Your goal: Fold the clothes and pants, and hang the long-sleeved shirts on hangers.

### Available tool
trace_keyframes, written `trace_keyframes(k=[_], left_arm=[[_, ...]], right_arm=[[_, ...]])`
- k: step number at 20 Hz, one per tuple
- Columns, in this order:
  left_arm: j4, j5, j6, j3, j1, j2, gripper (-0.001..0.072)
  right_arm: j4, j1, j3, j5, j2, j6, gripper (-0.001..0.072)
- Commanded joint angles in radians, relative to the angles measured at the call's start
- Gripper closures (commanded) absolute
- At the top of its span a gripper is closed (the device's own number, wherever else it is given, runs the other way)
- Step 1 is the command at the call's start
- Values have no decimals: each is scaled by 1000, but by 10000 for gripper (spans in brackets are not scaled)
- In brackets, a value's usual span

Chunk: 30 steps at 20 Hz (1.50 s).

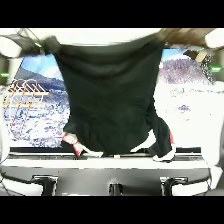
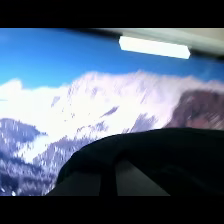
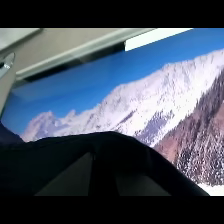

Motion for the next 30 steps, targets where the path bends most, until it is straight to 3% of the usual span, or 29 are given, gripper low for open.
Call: trace_keyframes(k=[1,3,4,5,6,7,8,9,10,13,16,19,20,21,24,27,30], left_arm=[[-90,10,5,1,-24,-228,669],[-126,-37,1,1,-42,-291,668],[-132,-68,-1,1,-52,-308,663],[-132,-93,-15,1,-58,-312,600],[-132,-112,-25,2,-58,-309,378],[-131,-138,-32,4,-55,-297,115],[-131,-172,-32,5,-46,-276,62],[-130,-208,-32,6,-34,-251,62],[-124,-250,-32,5,-17,-217,62],[-2,-382,-32,-6,11,-99,54],[61,-398,-32,-169,10,66,54],[55,-307,-32,-488,-11,288,54],[28,-273,-33,-609,-21,372,54],[-8,-244,-37,-730,-31,453,55],[-137,-177,-70,-1048,-63,669,54],[-270,-131,-70,-1291,-118,813,54],[-301,-117,-125,-1415,-181,852,55]], right_arm=[[4,60,-19,-82,-233,6,668],[3,74,-19,-82,-300,18,665],[3,74,-19,-66,-314,24,625],[-4,71,-19,-40,-315,24,604],[-22,64,-19,-10,-303,24,538],[-52,53,-19,40,-279,23,395],[-93,34,-19,109,-245,22,325],[-137,10,-19,190,-206,19,243],[-195,-17,-19,288,-161,3,215],[-355,-98,-35,544,-28,-64,216],[-367,-166,-270,532,194,-61,215],[-319,-138,-674,514,470,-40,213],[-301,-114,-811,488,562,-14,191],[-276,-84,-953,456,657,24,109],[-169,21,-1294,363,875,157,87],[-139,135,-1495,290,969,309,87],[-139,212,-1559,142,951,373,88]])
